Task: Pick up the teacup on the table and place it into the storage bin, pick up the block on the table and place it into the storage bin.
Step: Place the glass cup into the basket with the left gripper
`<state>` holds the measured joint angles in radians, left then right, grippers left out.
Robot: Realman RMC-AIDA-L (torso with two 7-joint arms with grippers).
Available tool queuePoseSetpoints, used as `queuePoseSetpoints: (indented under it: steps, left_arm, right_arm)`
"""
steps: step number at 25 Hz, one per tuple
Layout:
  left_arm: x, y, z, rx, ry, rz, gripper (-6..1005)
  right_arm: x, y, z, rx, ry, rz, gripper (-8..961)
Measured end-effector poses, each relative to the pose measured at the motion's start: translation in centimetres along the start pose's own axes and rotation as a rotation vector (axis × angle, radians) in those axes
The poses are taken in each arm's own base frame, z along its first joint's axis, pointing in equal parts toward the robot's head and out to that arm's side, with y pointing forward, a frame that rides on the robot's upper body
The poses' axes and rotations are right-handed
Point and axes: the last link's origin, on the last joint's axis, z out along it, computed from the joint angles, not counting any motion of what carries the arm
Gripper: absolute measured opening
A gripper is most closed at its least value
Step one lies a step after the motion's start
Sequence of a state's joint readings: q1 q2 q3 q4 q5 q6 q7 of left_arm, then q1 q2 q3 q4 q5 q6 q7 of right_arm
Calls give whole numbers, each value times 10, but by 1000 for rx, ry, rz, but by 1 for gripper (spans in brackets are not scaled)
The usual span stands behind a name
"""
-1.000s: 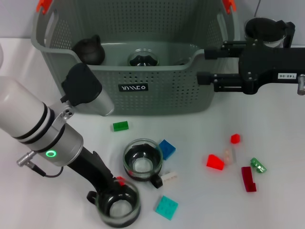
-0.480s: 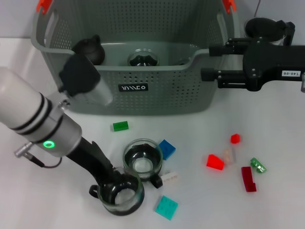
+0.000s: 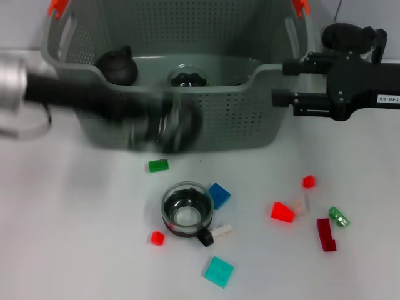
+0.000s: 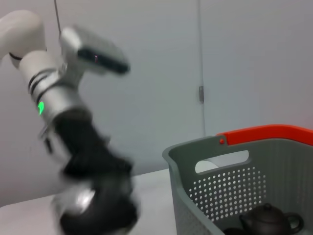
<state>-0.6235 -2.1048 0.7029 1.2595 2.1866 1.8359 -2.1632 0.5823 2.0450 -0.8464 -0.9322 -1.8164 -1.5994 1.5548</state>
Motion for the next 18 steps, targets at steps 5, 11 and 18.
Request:
queuePoseSetpoints:
  steps: [5, 11, 18]
  left_arm:
    - [62, -12, -13, 70, 250, 84, 48]
    - [122, -33, 11, 263, 245, 124, 48]
    - [144, -66, 66, 465, 136, 128, 49]
  right_arm:
    - [5, 0, -6, -25, 18, 19, 707]
    - [7, 2, -19, -87, 45, 50, 707]
    - [14, 5, -19, -105, 78, 71, 707]
